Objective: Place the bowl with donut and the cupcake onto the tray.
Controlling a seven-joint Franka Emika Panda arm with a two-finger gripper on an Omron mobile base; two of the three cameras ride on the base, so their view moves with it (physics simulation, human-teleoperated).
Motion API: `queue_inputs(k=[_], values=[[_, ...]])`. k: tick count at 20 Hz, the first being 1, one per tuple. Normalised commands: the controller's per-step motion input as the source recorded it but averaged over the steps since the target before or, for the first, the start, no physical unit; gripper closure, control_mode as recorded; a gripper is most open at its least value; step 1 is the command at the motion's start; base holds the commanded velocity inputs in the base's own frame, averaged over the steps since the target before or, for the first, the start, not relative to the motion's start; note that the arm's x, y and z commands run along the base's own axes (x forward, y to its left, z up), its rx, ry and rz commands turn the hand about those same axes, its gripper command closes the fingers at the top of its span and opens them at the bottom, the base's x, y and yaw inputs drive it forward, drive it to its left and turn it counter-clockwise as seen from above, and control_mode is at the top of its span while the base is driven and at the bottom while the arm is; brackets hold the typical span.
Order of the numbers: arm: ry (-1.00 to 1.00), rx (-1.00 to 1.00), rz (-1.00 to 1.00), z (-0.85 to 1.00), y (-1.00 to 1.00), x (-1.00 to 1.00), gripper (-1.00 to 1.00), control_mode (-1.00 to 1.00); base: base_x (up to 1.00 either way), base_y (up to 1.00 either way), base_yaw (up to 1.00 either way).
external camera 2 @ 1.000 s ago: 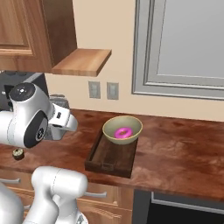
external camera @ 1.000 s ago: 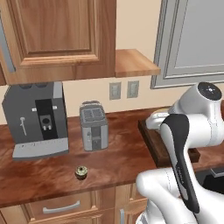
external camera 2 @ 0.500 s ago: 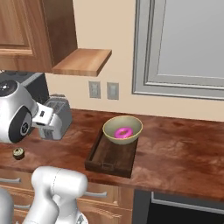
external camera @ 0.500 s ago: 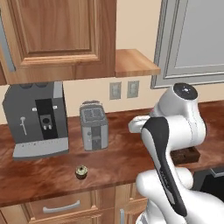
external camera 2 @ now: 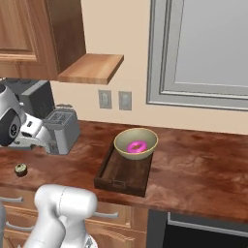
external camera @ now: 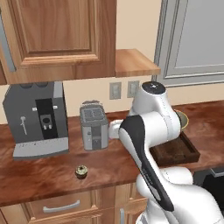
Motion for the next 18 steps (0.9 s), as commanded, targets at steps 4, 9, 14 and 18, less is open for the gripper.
queue_inputs(k=[4, 9, 14, 18], values=[[0.14, 0.00, 0.02, -0.19, 0.34, 0.00, -1.00, -1.00, 0.00, 0.00, 0.00], [0.06, 0.00, 0.01, -0.29, 0.36, 0.00, -1.00, -1.00, 0.00, 0.00, 0.00], [0.04, 0.00, 0.00, -0.21, 0.27, 0.00, -1.00, -1.00, 0.00, 0.00, 0.00], [0.03, 0.00, 0.01, -0.19, 0.24, 0.00, -1.00, -1.00, 0.00, 0.00, 0.00]])
